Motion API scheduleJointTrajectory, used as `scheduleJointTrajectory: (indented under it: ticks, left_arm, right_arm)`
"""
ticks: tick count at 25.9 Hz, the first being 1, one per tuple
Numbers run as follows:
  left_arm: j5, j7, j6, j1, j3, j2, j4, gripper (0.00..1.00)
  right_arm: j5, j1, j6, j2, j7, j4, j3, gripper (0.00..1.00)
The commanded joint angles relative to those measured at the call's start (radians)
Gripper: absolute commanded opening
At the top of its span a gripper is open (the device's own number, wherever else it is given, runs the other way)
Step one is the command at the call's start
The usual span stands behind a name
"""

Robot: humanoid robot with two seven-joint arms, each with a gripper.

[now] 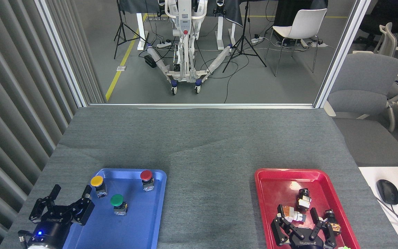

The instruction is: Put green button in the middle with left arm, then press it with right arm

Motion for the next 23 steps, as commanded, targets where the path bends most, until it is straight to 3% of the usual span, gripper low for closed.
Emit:
scheduleJointTrajectory:
  ticks: [1, 6, 18, 23]
  left_arm:
    - [0.003, 0.004, 0.001, 0.007, 0.002, 0.000, 0.001, 1.00]
    - [0.014, -0.002, 0.010, 0.008, 0.006, -0.004, -0.077, 1.00]
    - [0.010, -0.001, -0.005, 0.011, 0.000, 0.003, -0.039, 1.00]
    - [0.004, -0.002, -0.016, 0.014, -0.001, 0.003, -0.036, 0.99]
  right_arm:
    - [0.000, 0.021, 0.007, 0.004, -0.024, -0.011, 0.000, 1.00]
    - [0.000, 0.025, 0.023, 0.004, -0.018, -0.038, 0.000, 1.00]
    - [0.007, 0.058, 0.041, 0.032, -0.016, -0.087, -0.001, 1.00]
    - [0.010, 0.059, 0.015, 0.016, -0.023, -0.092, 0.000, 1.00]
